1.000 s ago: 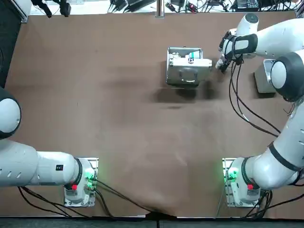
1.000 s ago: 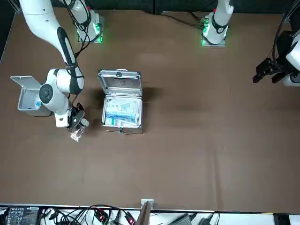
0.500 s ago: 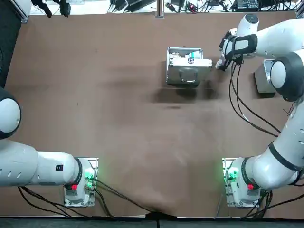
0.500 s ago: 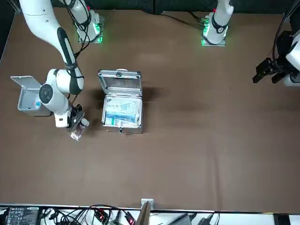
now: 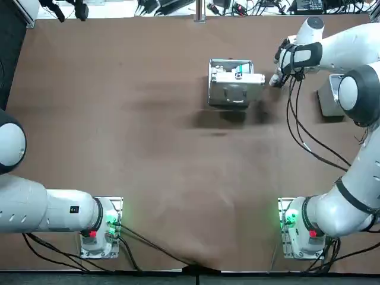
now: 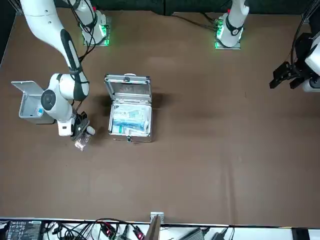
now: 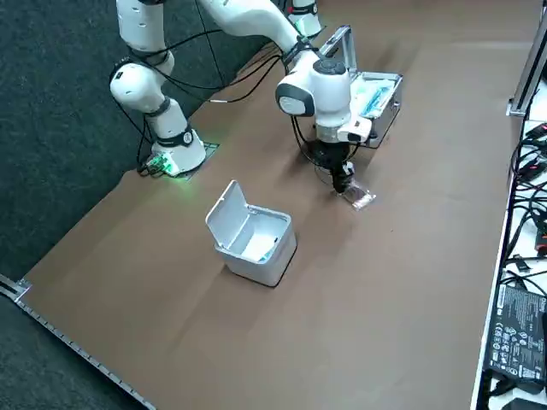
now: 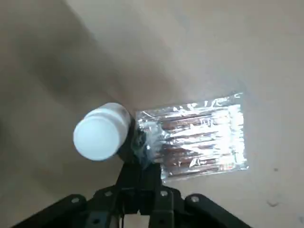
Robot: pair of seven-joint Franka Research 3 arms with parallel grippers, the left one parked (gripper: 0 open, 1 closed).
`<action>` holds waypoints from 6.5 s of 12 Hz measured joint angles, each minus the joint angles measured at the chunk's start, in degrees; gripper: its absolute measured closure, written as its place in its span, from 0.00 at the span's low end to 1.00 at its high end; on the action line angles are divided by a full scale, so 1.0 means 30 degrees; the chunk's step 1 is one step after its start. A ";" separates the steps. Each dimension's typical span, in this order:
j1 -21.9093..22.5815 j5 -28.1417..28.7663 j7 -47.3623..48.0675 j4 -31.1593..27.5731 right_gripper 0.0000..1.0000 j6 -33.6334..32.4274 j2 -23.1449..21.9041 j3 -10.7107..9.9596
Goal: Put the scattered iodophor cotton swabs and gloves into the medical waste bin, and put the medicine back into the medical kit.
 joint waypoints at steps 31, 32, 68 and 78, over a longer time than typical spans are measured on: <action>-0.7691 -0.6148 -0.1525 0.6116 0.81 -1.6695 -0.2546 -0.0814; -0.7690 -0.6149 -0.1525 0.6117 0.70 -1.6693 -0.2389 -0.0794; 0.1319 -0.0330 1.4505 0.2389 0.43 -0.3137 0.0272 0.0404; 0.1693 -0.0314 1.7553 0.5052 0.60 -0.7929 -0.2697 0.0354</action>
